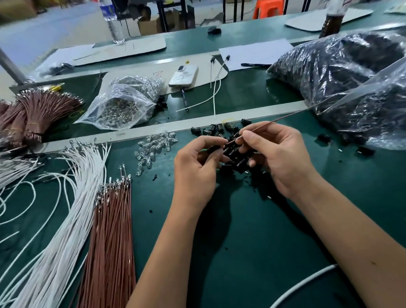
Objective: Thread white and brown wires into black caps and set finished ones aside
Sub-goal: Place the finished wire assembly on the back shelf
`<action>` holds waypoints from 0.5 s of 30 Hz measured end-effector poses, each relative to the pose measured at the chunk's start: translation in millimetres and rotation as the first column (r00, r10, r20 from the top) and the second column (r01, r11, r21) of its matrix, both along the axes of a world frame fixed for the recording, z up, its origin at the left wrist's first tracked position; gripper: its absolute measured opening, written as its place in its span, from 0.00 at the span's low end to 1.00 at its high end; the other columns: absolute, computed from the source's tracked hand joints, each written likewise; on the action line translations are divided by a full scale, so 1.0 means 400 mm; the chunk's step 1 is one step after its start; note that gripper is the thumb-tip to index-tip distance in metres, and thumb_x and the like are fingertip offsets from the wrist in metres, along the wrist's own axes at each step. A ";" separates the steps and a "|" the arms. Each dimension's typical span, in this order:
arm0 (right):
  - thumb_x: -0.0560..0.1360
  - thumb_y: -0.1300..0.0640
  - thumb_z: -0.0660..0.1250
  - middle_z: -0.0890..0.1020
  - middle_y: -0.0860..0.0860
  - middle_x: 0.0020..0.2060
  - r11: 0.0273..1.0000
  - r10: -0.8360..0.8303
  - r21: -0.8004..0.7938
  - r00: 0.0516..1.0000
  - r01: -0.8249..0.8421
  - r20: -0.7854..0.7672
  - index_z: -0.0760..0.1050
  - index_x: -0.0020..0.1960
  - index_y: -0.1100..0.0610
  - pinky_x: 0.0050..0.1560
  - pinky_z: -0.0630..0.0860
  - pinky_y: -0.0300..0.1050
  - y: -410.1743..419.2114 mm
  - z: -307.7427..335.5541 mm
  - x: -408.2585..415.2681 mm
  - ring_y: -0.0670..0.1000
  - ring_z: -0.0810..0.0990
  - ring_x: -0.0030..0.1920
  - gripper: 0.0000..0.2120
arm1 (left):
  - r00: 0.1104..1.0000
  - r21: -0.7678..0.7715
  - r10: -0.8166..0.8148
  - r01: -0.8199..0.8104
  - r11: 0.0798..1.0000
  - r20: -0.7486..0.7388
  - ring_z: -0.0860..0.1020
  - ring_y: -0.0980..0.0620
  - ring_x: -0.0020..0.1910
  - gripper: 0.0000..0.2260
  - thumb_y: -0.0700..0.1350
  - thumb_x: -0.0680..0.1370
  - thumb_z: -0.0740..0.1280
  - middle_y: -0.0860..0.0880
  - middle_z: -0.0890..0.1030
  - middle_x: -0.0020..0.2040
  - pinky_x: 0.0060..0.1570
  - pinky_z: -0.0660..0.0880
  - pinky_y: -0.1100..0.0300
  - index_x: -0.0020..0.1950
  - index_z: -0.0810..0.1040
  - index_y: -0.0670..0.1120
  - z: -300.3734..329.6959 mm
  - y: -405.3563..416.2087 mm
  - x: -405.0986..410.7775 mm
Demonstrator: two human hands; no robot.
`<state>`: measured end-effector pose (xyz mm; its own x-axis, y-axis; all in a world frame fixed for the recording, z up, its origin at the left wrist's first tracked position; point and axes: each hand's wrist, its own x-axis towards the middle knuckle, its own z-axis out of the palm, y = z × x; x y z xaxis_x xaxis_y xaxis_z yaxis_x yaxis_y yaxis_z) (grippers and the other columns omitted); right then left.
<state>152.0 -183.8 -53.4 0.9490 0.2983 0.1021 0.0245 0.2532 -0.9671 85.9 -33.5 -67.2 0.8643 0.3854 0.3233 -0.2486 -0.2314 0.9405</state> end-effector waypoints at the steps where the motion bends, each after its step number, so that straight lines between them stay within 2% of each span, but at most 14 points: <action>1: 0.79 0.66 0.71 0.86 0.56 0.39 1.000 -0.006 -0.013 1.000 0.006 0.003 0.83 0.48 0.61 0.27 0.75 0.39 -0.001 -0.001 0.001 0.50 0.82 0.36 0.03 | 1.000 -0.028 -0.022 0.022 0.999 0.003 0.85 0.50 0.40 0.09 0.32 0.78 0.68 0.47 0.86 0.43 0.43 0.79 0.62 0.54 0.83 0.43 -0.002 0.000 0.000; 3: 0.79 0.66 0.71 0.87 0.55 0.38 0.999 -0.021 -0.042 1.000 0.022 0.011 0.83 0.47 0.60 0.28 0.75 0.38 -0.004 0.000 0.003 0.49 0.82 0.35 0.04 | 0.999 -0.067 -0.043 0.043 0.997 -0.007 0.86 0.46 0.41 0.12 0.33 0.77 0.71 0.46 0.86 0.45 0.45 0.82 0.55 0.58 0.82 0.45 0.000 -0.004 0.000; 5: 0.79 0.66 0.71 0.87 0.55 0.38 0.998 -0.024 -0.050 1.000 0.025 0.012 0.83 0.47 0.59 0.28 0.74 0.38 -0.007 0.000 0.004 0.48 0.82 0.34 0.04 | 1.000 -0.082 -0.026 0.025 0.996 -0.007 0.86 0.47 0.43 0.11 0.34 0.75 0.74 0.46 0.86 0.45 0.47 0.82 0.53 0.55 0.81 0.45 0.002 -0.009 0.001; 9: 0.78 0.66 0.71 0.87 0.55 0.38 0.999 -0.016 -0.044 1.000 0.017 0.007 0.83 0.47 0.59 0.28 0.74 0.38 -0.010 -0.001 0.001 0.48 0.81 0.34 0.04 | 1.000 -0.097 0.000 0.000 0.995 0.005 0.85 0.48 0.43 0.07 0.38 0.73 0.77 0.48 0.86 0.44 0.45 0.82 0.54 0.47 0.82 0.46 0.000 -0.006 0.000; 11: 0.78 0.66 0.72 0.87 0.56 0.39 0.999 -0.010 -0.037 1.000 0.010 0.000 0.83 0.48 0.60 0.28 0.74 0.38 -0.010 0.000 0.000 0.48 0.81 0.34 0.03 | 1.000 -0.094 0.013 -0.012 0.995 0.011 0.84 0.48 0.42 0.07 0.39 0.73 0.78 0.49 0.86 0.44 0.44 0.80 0.57 0.47 0.83 0.46 -0.001 -0.001 0.000; 15: 0.78 0.66 0.72 0.87 0.56 0.39 1.000 0.004 -0.008 1.000 -0.004 -0.004 0.83 0.49 0.61 0.28 0.73 0.38 -0.005 -0.002 -0.004 0.48 0.80 0.34 0.02 | 0.998 -0.201 -0.014 0.026 0.979 0.061 0.83 0.52 0.42 0.08 0.36 0.71 0.78 0.47 0.86 0.42 0.47 0.78 0.61 0.48 0.84 0.44 -0.002 0.000 0.000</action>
